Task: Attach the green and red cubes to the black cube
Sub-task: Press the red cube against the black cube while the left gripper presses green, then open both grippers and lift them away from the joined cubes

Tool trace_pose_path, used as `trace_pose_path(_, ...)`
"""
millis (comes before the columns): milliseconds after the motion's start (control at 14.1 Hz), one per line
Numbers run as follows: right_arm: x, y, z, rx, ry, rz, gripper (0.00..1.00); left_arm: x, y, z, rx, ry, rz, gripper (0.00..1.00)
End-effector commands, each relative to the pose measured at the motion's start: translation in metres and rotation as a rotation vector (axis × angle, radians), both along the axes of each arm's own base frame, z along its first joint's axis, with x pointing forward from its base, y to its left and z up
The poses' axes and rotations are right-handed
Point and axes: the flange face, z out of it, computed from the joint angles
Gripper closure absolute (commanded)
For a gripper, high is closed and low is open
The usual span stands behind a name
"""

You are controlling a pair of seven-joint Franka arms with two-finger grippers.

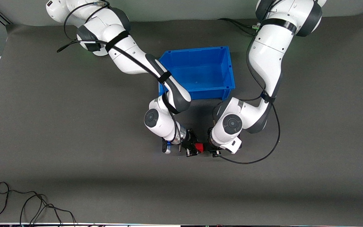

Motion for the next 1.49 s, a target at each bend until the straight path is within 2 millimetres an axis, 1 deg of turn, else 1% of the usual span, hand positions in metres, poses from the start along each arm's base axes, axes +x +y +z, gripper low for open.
trace_pose_path(0, -0.001, 0.002, 0.008, -0.037, -0.01, 0.008, 0.0, 0.002, -0.006, 0.001, -0.002, -0.006, 0.021, 0.31)
trace_pose_path(212, -0.001, 0.002, 0.009, -0.034, -0.009, 0.006, 0.0, 0.002, -0.005, 0.001, 0.0, -0.008, 0.019, 0.3)
trace_pose_path(283, -0.001, 0.002, 0.009, -0.033, -0.009, 0.007, 0.0, 0.002, -0.005, 0.001, 0.001, -0.008, 0.018, 0.22)
trace_pose_path(354, 0.001, 0.001, 0.014, -0.029, -0.012, 0.005, 0.0, 0.002, -0.005, 0.002, 0.0, -0.01, 0.013, 0.0)
trace_pose_path(425, 0.003, -0.001, 0.018, -0.032, 0.001, 0.01, 0.0, 0.004, -0.004, 0.007, 0.001, -0.013, 0.011, 0.0)
trace_pose_path(496, 0.004, -0.002, 0.028, -0.035, 0.02, 0.023, 0.0, 0.006, -0.001, 0.017, 0.007, -0.017, 0.008, 0.0)
trace_pose_path(566, 0.007, -0.006, 0.041, -0.038, 0.039, 0.035, 0.0, 0.009, 0.003, 0.027, 0.013, -0.027, 0.003, 0.0)
trace_pose_path(637, 0.014, -0.016, 0.06, -0.044, 0.054, 0.04, 0.0, 0.013, 0.007, 0.039, 0.027, -0.045, -0.013, 0.0)
trace_pose_path(708, 0.021, -0.026, 0.078, -0.053, 0.066, 0.046, 0.0, 0.011, 0.009, 0.051, 0.051, -0.038, -0.045, 0.0)
trace_pose_path(779, 0.024, -0.034, 0.093, -0.071, 0.082, 0.06, 0.0, 0.01, 0.014, 0.058, 0.075, -0.011, -0.081, 0.0)
trace_pose_path(920, 0.031, -0.054, 0.134, -0.123, 0.084, 0.084, 0.0, 0.005, 0.024, 0.086, 0.102, 0.028, -0.228, 0.0)
trace_pose_path(991, 0.032, -0.061, 0.151, -0.156, 0.083, 0.103, 0.0, 0.001, 0.027, 0.096, 0.115, 0.051, -0.316, 0.0)
trace_pose_path(1062, 0.033, -0.071, 0.171, -0.185, 0.08, 0.128, 0.0, -0.001, 0.035, 0.109, 0.138, 0.066, -0.404, 0.0)
trace_pose_path(1204, 0.04, -0.103, 0.209, -0.202, 0.085, 0.181, 0.0, 0.005, 0.073, 0.134, 0.158, 0.105, -0.493, 0.0)
trace_pose_path(1274, 0.044, -0.126, 0.23, -0.201, 0.092, 0.213, 0.0, 0.006, 0.088, 0.15, 0.155, 0.121, -0.564, 0.0)
trace_pose_path(1416, 0.047, -0.167, 0.264, -0.201, 0.107, 0.296, 0.0, 0.009, 0.13, 0.192, 0.168, 0.115, -0.724, 0.0)
